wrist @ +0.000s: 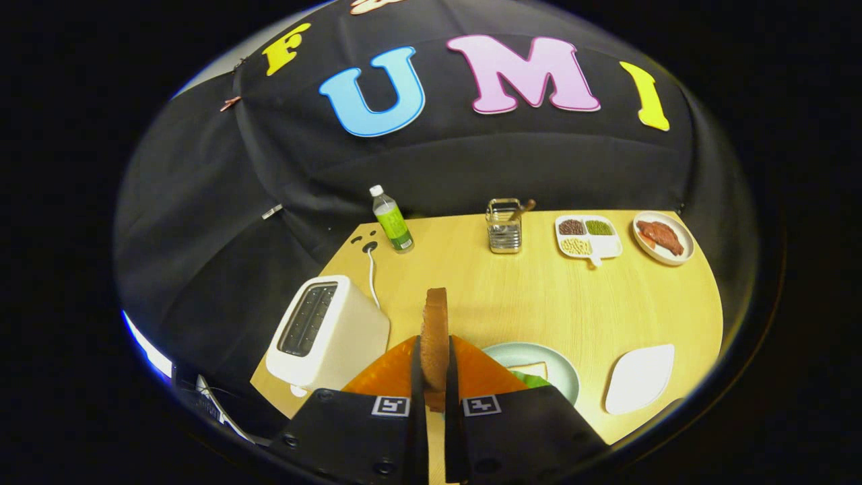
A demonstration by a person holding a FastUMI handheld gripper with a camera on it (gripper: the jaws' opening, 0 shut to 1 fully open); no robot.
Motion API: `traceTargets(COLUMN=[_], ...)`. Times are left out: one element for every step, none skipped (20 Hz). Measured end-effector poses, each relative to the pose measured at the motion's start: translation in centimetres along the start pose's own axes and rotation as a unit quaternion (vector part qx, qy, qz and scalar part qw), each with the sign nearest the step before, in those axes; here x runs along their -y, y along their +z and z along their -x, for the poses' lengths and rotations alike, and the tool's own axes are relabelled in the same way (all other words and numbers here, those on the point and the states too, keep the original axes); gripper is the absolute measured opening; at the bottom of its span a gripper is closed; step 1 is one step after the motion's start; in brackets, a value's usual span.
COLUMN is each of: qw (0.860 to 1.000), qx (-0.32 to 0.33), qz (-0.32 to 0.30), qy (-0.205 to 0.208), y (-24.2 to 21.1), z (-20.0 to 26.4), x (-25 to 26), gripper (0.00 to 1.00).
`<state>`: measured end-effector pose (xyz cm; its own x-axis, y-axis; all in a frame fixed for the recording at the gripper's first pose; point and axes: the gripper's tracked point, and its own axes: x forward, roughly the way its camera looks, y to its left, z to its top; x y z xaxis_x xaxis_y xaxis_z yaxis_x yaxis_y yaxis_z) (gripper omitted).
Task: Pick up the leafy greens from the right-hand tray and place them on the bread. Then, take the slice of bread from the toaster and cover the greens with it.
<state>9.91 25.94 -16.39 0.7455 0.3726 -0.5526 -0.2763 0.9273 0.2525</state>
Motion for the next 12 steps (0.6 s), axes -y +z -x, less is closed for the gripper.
traceTargets(qw=[1.000,1.000,0.999,0.999,0.998,0.997,0.997,0.996,0.995,0.995,0.994,0.994], qx=[-0.003,-0.009,-0.017,-0.024,-0.029,-0.034,-0.039,-0.040,-0.039,-0.039,-0.038,-0.036], qz=[-0.006,-0.014,-0.026,-0.039,-0.051,-0.062,-0.072,-0.081,-0.087,-0.093,-0.099,-0.102], qy=[-0.004,-0.008,-0.007,-0.005,-0.005,-0.004,-0.006,-0.007,-0.008,-0.011,-0.014,-0.020], y=[-0.7,-1.5,-2.5,-3.4,-4.2,-5.0,-5.7,-6.3,-6.6,-7.0,-7.1,-7.3], z=[-0.1,-0.4,-0.5,-0.8,-1.1,-1.4,-1.8,-1.9,-2.0,-2.1,-2.3,-2.4], x=[0.9,1.6,2.1,2.5,2.9,3.3,3.7,4.1,4.6,5.0,5.3,6.0], gripper=[0.14,0.14,0.14,0.14,0.14,0.14,0.14,0.14,0.14,0.14,0.14,0.14])
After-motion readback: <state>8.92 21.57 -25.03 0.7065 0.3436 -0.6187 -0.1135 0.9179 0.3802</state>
